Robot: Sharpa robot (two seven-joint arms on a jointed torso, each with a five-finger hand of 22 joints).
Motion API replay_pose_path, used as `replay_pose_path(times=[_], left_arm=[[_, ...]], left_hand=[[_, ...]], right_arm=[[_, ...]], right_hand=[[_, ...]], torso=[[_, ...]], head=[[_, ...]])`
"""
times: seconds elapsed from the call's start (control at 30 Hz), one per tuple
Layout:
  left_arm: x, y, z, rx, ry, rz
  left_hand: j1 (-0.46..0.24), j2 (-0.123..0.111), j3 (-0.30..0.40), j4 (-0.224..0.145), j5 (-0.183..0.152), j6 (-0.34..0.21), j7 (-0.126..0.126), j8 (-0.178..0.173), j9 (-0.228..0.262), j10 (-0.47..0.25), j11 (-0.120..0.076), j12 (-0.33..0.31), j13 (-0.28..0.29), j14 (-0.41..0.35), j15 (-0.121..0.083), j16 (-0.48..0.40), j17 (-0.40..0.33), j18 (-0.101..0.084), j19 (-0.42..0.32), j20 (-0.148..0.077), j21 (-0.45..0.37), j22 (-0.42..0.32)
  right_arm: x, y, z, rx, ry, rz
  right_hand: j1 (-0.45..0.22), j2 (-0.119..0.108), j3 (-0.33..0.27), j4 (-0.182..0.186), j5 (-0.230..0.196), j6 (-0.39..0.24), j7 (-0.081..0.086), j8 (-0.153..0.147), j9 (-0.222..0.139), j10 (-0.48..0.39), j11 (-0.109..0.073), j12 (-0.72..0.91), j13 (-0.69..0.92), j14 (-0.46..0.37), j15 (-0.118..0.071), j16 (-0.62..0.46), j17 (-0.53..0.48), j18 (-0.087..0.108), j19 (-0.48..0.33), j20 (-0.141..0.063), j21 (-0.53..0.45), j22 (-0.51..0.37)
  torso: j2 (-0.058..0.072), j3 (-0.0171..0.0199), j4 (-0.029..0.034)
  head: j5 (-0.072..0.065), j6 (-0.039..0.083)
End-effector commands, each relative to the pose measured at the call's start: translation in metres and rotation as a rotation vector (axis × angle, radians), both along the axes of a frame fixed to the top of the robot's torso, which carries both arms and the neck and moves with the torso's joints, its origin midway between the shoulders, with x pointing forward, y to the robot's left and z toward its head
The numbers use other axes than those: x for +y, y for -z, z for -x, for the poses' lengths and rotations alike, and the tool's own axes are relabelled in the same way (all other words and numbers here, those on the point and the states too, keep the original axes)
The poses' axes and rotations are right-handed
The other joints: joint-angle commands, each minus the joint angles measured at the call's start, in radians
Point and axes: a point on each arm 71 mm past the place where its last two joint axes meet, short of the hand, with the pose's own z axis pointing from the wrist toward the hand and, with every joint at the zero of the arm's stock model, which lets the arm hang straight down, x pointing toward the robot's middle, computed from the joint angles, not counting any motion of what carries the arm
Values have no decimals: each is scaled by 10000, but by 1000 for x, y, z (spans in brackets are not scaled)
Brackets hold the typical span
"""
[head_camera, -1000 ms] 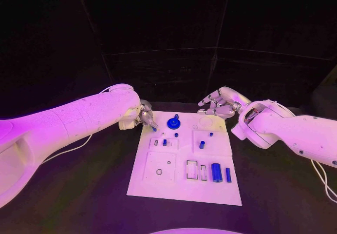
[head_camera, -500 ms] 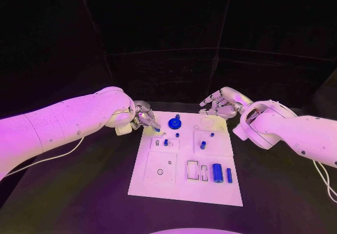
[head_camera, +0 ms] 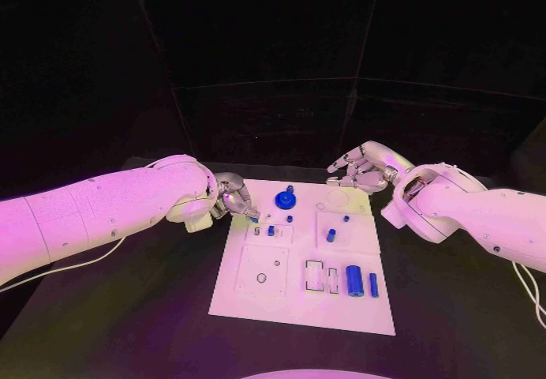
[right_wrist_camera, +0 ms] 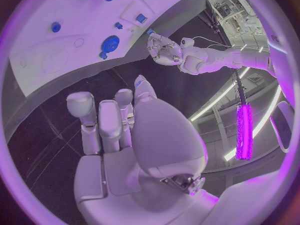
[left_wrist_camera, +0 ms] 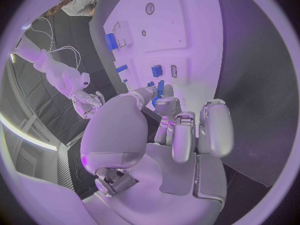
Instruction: Assemble the parts on the task board
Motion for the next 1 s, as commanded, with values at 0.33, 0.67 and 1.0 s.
replay_pose_path(times=[0.33, 0.67, 1.0], left_arm=[[-6, 7, 7, -983, -7, -1087], [-10, 15, 9, -908, 44, -1480], [-13, 20, 11, -727, 142, -1621]], left_hand=[[-64, -5, 1405, -1444, 78, 88, 14, -75, -11, 64, -8, 26, -20, 1075, -67, 31, 2634, -116, 84, -20, 40, 229], [-72, 2, 1408, -1443, 85, 94, 13, -80, -14, 41, -9, -31, -97, 1075, -67, 31, 2634, -107, 70, -20, 8, 197], [-78, 8, 1410, -1443, 89, 98, 12, -83, -16, 36, -9, -48, -118, 1075, -67, 31, 2634, -104, 65, -20, -3, 186]], right_arm=[[3, -1, 1, 40, -90, -21], [3, -1, 1, 33, -88, -28], [3, -1, 1, 36, -104, -29]], right_hand=[[-40, 87, -46, 34, 78, 70, 17, 64, -10, -41, -7, 22, -6, 103, -61, -41, 16, 194, -29, -18, -71, -12], [-40, 87, -46, 34, 78, 70, 17, 64, -10, -41, -7, 22, -6, 103, -61, -41, 16, 194, -29, -18, -71, -12], [-38, 89, -46, 35, 86, 70, 17, 64, -10, -42, -8, 21, -7, 103, -61, -42, 16, 195, -31, -18, -75, -17]], torso=[[13, -3, -39], [10, 1, -33], [10, 4, -30]], head=[[28, -111], [-4, -122], [-8, -124]])
